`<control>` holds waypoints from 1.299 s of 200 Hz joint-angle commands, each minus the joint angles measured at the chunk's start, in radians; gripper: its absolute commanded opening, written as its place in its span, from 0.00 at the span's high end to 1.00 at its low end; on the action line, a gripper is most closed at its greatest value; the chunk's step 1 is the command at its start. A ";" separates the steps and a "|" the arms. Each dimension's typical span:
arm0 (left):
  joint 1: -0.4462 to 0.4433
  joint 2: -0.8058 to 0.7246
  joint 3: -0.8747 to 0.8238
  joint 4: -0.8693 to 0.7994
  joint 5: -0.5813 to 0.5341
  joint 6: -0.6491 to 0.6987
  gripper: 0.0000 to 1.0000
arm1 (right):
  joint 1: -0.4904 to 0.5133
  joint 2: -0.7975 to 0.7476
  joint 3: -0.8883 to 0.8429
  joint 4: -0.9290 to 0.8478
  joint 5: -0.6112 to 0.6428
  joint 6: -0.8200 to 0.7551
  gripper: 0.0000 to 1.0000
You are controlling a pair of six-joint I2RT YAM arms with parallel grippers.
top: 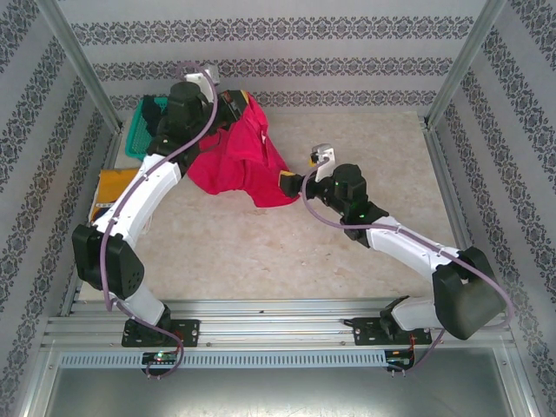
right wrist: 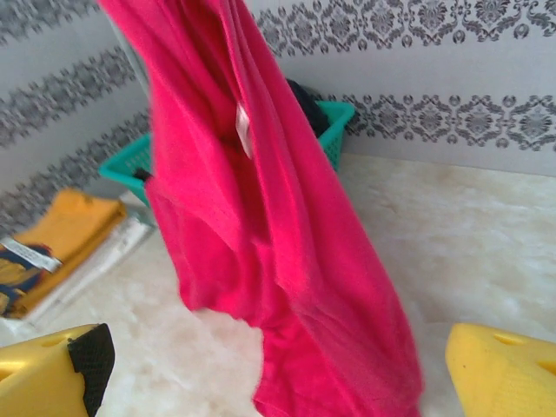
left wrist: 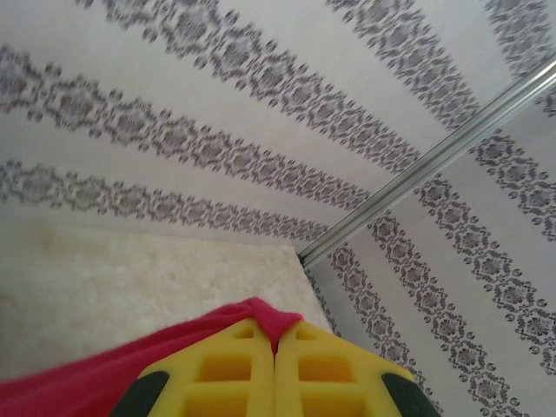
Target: Fold and stack the t-shirts
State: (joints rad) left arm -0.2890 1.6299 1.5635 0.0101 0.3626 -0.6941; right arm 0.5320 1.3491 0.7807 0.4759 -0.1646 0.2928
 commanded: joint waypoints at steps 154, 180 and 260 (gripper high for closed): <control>-0.014 -0.045 -0.112 0.176 0.090 -0.208 1.00 | 0.011 0.481 0.473 0.184 -0.276 0.305 0.42; -0.014 -0.050 -0.121 0.160 0.080 -0.204 1.00 | 0.010 0.513 0.518 0.196 -0.326 0.325 0.86; -0.013 -0.103 -0.182 0.056 -0.103 -0.077 0.00 | -0.077 0.247 0.228 0.209 -0.206 0.344 1.00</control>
State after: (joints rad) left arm -0.2947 1.6012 1.4097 0.1177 0.3817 -0.8631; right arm 0.5056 1.7271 1.0966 0.6399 -0.4259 0.6300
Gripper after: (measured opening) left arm 0.934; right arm 0.043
